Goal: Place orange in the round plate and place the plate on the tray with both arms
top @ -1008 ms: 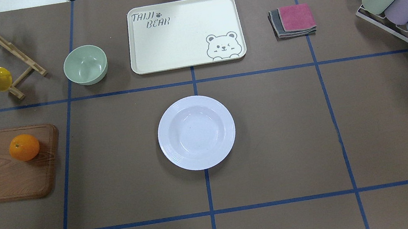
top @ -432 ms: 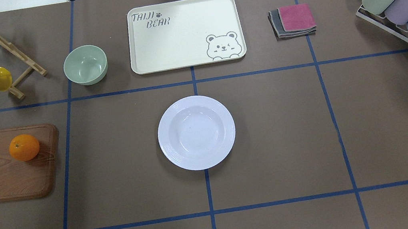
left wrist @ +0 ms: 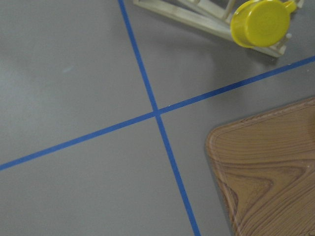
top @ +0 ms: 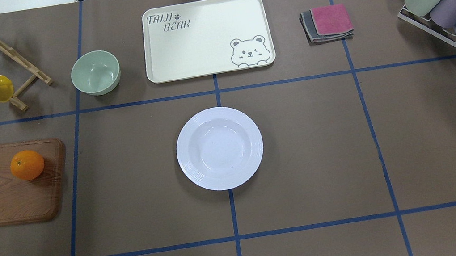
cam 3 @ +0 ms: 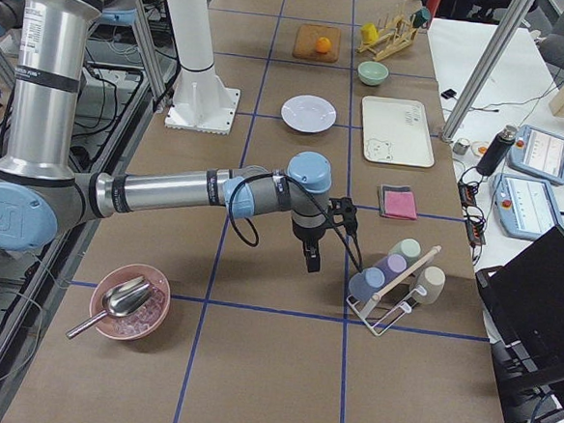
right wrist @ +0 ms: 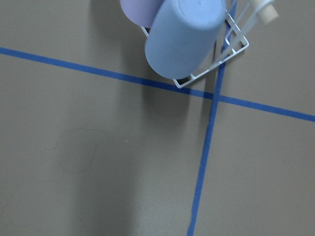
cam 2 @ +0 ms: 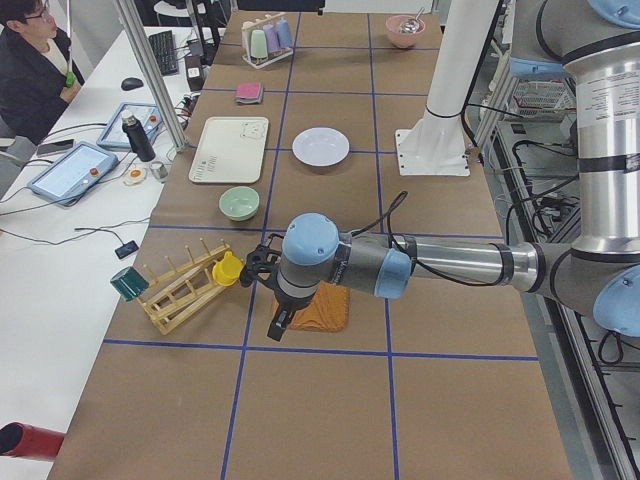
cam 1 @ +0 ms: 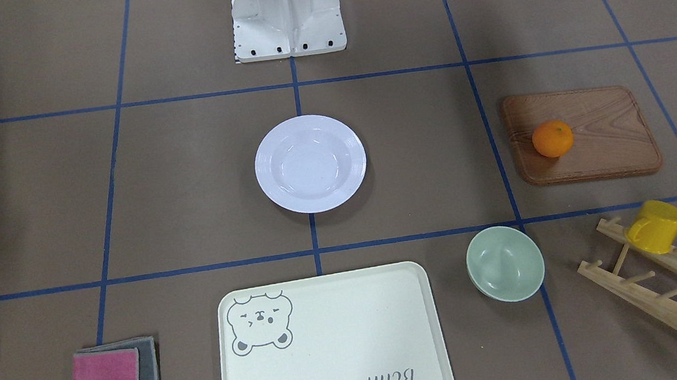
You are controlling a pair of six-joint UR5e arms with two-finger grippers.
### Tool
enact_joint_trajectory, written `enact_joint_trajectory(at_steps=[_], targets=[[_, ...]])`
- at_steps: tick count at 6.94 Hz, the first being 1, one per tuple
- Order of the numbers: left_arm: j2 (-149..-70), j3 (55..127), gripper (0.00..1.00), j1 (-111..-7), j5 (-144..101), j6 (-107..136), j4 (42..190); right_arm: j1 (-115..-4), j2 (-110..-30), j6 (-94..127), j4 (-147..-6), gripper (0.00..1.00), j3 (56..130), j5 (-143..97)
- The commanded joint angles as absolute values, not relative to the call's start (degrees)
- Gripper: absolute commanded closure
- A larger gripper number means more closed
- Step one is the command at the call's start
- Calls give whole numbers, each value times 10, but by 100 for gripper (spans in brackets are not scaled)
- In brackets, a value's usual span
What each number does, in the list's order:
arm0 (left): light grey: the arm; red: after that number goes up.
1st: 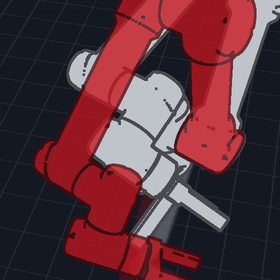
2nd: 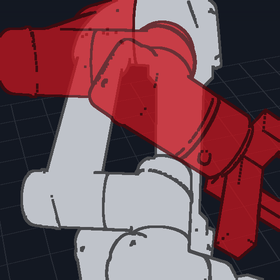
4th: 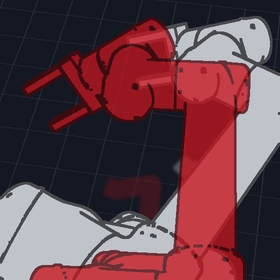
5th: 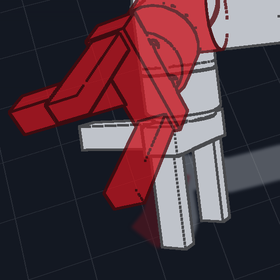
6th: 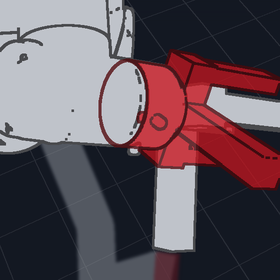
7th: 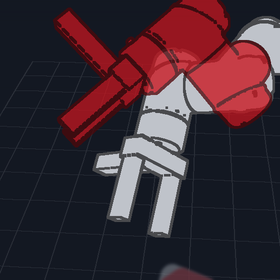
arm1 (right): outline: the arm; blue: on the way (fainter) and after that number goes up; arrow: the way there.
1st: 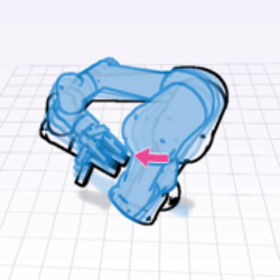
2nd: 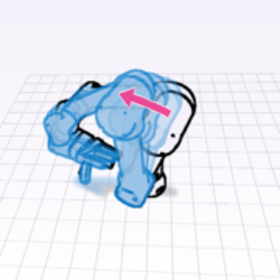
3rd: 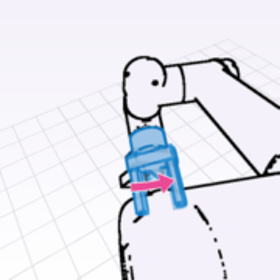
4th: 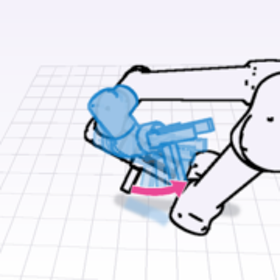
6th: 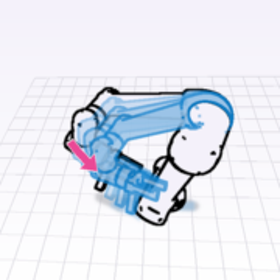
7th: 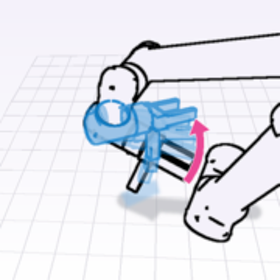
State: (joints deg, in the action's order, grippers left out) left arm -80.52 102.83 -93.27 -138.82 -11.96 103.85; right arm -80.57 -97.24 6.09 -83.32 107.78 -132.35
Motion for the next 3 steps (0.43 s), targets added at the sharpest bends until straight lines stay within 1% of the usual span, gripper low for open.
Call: enact_joint_trajectory(at_steps=[1, 3], targets=[[-808, 1014, 2, -870, -1453, -52, 1113, -743, -944, 159, -817, 0, 1082, -1321], [-809, 1013, 1, -771, -1418, 144, 1203, -698, -939, 262, -772, 0, 1084, -1303]])
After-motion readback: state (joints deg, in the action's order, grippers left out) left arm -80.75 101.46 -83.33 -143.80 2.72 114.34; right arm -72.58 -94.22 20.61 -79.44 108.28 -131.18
